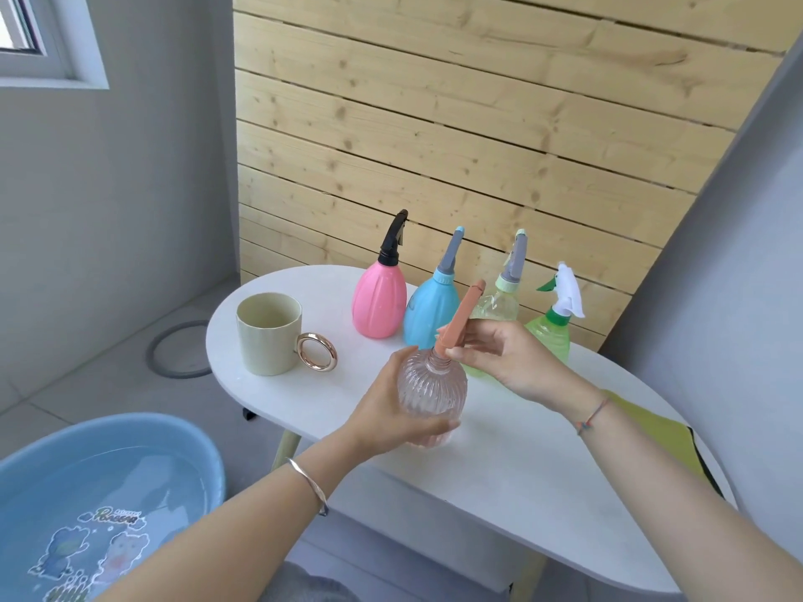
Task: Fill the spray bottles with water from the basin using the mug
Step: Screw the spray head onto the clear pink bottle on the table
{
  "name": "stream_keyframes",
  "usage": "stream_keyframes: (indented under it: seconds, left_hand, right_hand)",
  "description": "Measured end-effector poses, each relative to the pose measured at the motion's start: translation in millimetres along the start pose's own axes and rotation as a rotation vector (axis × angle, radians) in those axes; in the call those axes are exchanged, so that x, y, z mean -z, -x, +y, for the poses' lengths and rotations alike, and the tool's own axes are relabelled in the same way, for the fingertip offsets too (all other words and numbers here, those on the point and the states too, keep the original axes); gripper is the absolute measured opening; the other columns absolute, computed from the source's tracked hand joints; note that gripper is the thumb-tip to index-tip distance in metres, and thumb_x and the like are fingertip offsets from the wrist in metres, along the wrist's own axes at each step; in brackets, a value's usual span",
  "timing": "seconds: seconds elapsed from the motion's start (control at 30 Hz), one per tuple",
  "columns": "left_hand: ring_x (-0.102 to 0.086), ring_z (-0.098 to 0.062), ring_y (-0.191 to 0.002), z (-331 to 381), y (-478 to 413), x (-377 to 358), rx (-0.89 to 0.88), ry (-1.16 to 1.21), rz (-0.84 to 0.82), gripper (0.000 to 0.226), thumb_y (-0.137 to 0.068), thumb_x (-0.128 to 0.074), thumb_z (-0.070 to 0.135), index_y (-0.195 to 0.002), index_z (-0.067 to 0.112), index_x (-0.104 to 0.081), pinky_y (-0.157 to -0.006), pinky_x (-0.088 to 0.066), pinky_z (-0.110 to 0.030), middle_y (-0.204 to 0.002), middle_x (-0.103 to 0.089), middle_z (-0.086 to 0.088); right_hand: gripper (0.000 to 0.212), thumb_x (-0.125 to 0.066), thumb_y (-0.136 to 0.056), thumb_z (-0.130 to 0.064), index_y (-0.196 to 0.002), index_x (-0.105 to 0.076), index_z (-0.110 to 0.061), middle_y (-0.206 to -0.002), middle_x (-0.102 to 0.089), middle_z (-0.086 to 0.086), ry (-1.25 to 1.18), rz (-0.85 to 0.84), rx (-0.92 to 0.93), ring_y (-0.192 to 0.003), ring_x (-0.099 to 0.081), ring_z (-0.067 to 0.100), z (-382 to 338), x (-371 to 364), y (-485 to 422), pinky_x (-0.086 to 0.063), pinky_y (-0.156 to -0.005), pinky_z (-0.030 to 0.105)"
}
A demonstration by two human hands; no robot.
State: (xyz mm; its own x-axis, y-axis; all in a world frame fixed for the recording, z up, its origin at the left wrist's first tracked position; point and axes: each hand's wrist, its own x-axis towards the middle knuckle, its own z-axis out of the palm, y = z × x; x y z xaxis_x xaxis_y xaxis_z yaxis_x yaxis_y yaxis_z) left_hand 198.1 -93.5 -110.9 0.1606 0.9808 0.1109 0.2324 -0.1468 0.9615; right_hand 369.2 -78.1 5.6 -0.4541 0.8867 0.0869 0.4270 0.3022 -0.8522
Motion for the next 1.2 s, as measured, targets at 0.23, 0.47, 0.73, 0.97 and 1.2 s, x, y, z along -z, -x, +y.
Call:
stream_keyframes:
  seconds: [0.23,0.47,0.73,0.97,1.2]
  left_hand:
    - [-0.052,-0.001,-0.121,0,-1,8,-0.017,-0.023,-0.043,0.099,-0.051,-0.083,0.053,-0.138,0.03,-0.04,-0.107,-0.042,-0.031,-0.13,-0.057,0.013]
    - [-0.047,-0.004,-0.126,3,-7,9,0.001,-0.12,-0.03,0.112,-0.042,-0.082,0.064,-0.141,0.033,-0.038,-0.107,-0.039,-0.031,-0.135,-0.051,0.013]
    - [-0.046,-0.009,-0.111,15,-5,-6,-0.008,-0.206,0.057,0.094,-0.054,-0.094,0.039,-0.128,0.023,-0.04,-0.097,-0.041,-0.026,-0.122,-0.04,0.002]
    - [-0.048,-0.015,-0.117,18,-4,0,0.027,-0.151,-0.095,0.104,-0.043,-0.077,0.056,-0.127,0.016,-0.03,-0.095,-0.044,-0.029,-0.127,-0.044,0.001]
    - [-0.044,-0.013,-0.117,22,-7,-13,0.011,-0.256,0.045,0.099,-0.06,-0.091,0.039,-0.134,0.019,-0.029,-0.092,-0.04,-0.027,-0.13,-0.038,0.004]
  right_hand:
    - [0.016,-0.069,-0.085,-0.019,-0.1,-0.071,-0.025,-0.107,-0.071,-0.012,0.078,-0.032,-0.062,-0.106,-0.062,0.002,3,-3,-8,-0.039,-0.107,0.04]
    - [0.019,-0.073,-0.081,-0.021,-0.1,-0.073,-0.021,-0.101,-0.073,-0.011,0.027,0.041,-0.077,-0.105,-0.063,0.005,8,-7,-7,-0.045,-0.1,0.029]
    - [0.02,-0.08,-0.073,-0.018,-0.093,-0.075,-0.015,-0.089,-0.075,-0.006,-0.029,0.277,-0.05,-0.087,-0.068,0.001,12,-20,2,-0.05,-0.08,0.011]
    - [0.011,-0.08,-0.073,-0.025,-0.08,-0.075,-0.019,-0.076,-0.074,-0.008,-0.105,0.465,-0.087,-0.073,-0.067,-0.001,16,-31,9,-0.048,-0.071,0.011]
    - [0.017,-0.085,-0.066,-0.031,-0.075,-0.073,-0.023,-0.074,-0.073,-0.012,0.028,0.589,-0.063,-0.075,-0.068,0.0,14,-39,10,-0.052,-0.074,0.018]
